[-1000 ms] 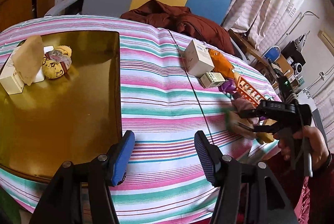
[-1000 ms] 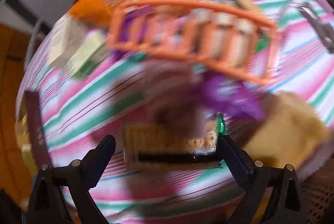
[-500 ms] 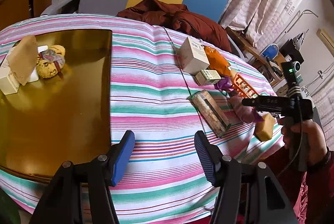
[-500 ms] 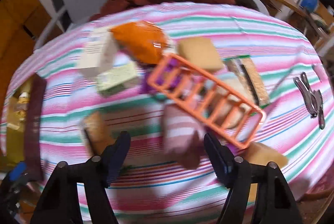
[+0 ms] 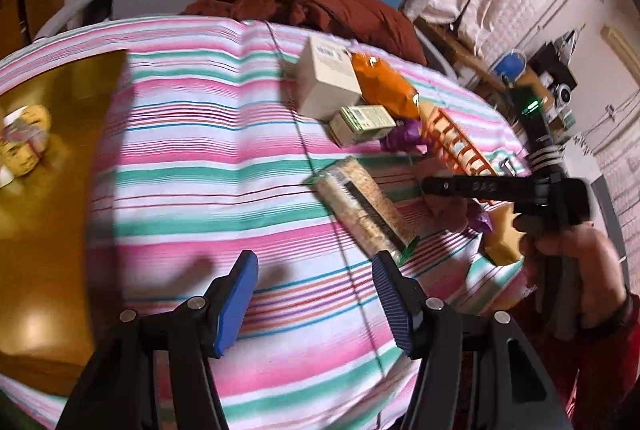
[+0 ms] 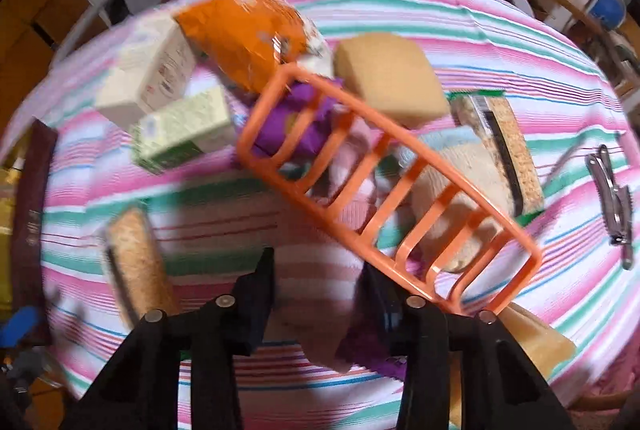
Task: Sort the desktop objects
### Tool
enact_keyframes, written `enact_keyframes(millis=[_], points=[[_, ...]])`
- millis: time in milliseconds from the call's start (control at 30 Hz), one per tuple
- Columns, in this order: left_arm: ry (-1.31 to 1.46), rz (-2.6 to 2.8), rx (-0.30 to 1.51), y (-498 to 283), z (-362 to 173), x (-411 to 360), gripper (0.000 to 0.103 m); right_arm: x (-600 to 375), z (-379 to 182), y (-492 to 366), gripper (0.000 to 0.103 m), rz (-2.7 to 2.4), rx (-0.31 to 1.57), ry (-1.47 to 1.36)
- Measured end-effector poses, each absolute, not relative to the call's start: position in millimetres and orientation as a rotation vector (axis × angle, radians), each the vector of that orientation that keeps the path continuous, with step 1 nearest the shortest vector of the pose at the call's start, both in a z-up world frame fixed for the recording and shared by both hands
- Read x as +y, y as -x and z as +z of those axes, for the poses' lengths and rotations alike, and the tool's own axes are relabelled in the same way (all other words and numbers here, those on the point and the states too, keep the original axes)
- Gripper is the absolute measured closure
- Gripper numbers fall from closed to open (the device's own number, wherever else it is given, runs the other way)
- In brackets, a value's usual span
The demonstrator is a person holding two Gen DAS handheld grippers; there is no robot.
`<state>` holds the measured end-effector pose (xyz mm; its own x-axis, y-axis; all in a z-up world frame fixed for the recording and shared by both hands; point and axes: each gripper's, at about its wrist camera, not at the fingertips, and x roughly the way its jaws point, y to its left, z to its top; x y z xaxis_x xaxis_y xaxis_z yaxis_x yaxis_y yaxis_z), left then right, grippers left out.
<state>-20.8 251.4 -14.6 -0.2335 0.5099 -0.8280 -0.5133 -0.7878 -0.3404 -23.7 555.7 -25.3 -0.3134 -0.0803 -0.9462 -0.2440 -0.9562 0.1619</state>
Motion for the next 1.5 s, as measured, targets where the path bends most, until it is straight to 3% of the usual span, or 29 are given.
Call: enact_keyframes(millis=[67,267,567,733,800,1000,1167,1300,1500], points=[[1.413,2.039,-0.003,25.5,-21.5,268.1,0.043,558.7,-25.3,21.9,0.063,2.449,0.500,1.784],[1.509,1.990,-0.054,35.4,-36.4,312.6,0.043,563.1,-17.0,15.8,0.064,2.459,0.485,1.735],[1.500,2.059,0.092,36.9,-51.7,354.7,0.037,553.2,-20.3,17.8,0.064,2.419,0.583,1.731],[1.406,2.044,0.157,31.5,-50.3,338.7,0.044,546.9,-17.2,16.8,0.064,2.459,0.588,1.725],[1.396,2.061,0.171,30.8,-48.3,323.2,0.041,543.5,-18.2,18.6,0.064,2.481,0.607,1.731],[1.475,2.137,0.071,45.6,-43.6,270.5,0.041,528.0,-20.5,23.5,0.064,2.519,0.632,1.767],[1.432,2.133,-0.019,46.9,-29.5,285.8,0.040,530.5,-18.4,15.5,0.064,2.510,0.628,1.759],[1.433,2.112,0.088,39.6,-32.8,325.3,0.039,537.5,-17.4,20.3,0.064,2.480,0.573,1.692],[1.401,2.136,0.243,30.8,-48.4,357.7,0.039,547.1,-17.8,16.5,0.064,2.457,0.636,1.690]])
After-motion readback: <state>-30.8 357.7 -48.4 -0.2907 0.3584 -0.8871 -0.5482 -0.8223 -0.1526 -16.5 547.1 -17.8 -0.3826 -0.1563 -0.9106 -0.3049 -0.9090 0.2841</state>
